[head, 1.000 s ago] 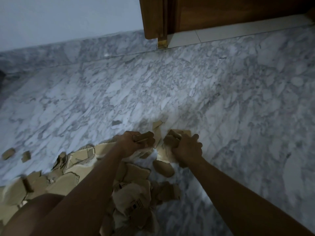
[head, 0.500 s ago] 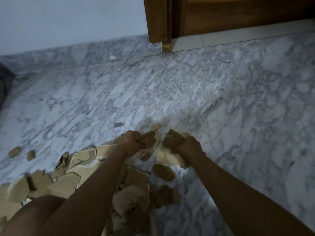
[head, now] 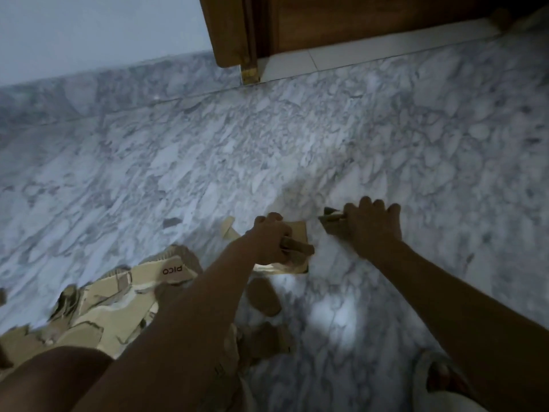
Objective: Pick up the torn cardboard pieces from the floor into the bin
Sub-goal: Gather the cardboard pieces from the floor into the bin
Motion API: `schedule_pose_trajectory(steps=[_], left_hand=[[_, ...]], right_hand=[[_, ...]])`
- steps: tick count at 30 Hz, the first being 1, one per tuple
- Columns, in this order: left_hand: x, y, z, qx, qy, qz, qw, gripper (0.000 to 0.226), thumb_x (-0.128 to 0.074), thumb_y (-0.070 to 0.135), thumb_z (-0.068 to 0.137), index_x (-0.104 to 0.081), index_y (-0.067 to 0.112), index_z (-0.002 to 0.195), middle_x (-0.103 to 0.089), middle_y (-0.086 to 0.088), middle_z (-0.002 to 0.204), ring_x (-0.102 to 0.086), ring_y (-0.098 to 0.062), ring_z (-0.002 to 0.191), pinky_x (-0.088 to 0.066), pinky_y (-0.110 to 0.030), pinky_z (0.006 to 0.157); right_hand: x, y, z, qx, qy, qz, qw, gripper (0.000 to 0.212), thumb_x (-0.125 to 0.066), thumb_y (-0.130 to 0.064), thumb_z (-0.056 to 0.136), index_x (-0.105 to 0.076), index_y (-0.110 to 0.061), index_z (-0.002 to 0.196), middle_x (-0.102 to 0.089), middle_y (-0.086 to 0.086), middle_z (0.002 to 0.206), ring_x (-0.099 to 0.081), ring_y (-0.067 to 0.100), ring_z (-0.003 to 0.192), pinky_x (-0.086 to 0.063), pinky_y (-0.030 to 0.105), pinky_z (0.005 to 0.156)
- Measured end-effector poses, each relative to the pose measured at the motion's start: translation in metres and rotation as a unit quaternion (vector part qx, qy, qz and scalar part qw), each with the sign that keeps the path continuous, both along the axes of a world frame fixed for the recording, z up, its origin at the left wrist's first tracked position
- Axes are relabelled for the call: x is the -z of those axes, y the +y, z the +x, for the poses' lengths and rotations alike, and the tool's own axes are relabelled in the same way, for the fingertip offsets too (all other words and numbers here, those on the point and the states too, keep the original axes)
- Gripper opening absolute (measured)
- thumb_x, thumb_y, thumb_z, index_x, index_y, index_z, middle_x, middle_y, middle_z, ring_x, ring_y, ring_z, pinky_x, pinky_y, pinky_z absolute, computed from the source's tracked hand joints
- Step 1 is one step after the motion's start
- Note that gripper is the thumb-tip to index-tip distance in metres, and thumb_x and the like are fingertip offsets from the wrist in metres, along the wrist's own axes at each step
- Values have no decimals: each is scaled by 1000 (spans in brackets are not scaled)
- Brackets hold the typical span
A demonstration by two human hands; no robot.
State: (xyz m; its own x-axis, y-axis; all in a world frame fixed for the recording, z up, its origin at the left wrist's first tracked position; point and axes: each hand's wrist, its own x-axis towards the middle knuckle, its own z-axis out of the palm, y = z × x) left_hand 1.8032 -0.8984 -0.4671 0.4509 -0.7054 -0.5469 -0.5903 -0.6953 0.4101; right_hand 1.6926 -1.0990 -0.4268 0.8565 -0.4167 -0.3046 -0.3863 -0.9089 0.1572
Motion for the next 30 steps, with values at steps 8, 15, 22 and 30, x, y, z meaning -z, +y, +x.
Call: schedule_pose_trajectory(steps=[8,15,22,30], left_hand=[[-1,-3,3,-35,-60,2,998,32,-71,43,77,-45,33,93,-56,6,89,-50,-23,92,-35,-40,79],[-70,33,30,-337,0,-200,920,54,-87,36,64,-56,21,106,-65,4,78,-61,-7,70,-46,-24,59],[-88,116,23,-252,17,95,963,26,-82,28,73,-75,12,91,-71,-6,93,-64,-19,84,-49,-32,73],[-37,126,-43,-228,-98,106,963,40,-76,31,74,-65,16,110,-68,-8,114,-63,-30,107,-43,-30,79]], right_hand=[[37,15,-37,32,-81,77,993,18,-53,-20,95,-53,-22,113,-63,3,102,-64,28,93,-45,40,82],[-5,6,-8,97,-87,297,946,31,-70,-45,77,-60,-18,89,-64,2,79,-64,23,69,-54,33,63],[-19,91,5,-67,142,402,902,61,-84,-36,73,-61,-16,126,-62,7,124,-61,27,112,-50,29,84],[34,165,-35,-62,34,320,945,49,-72,-43,82,-54,-20,123,-49,11,124,-60,33,105,-50,37,85]])
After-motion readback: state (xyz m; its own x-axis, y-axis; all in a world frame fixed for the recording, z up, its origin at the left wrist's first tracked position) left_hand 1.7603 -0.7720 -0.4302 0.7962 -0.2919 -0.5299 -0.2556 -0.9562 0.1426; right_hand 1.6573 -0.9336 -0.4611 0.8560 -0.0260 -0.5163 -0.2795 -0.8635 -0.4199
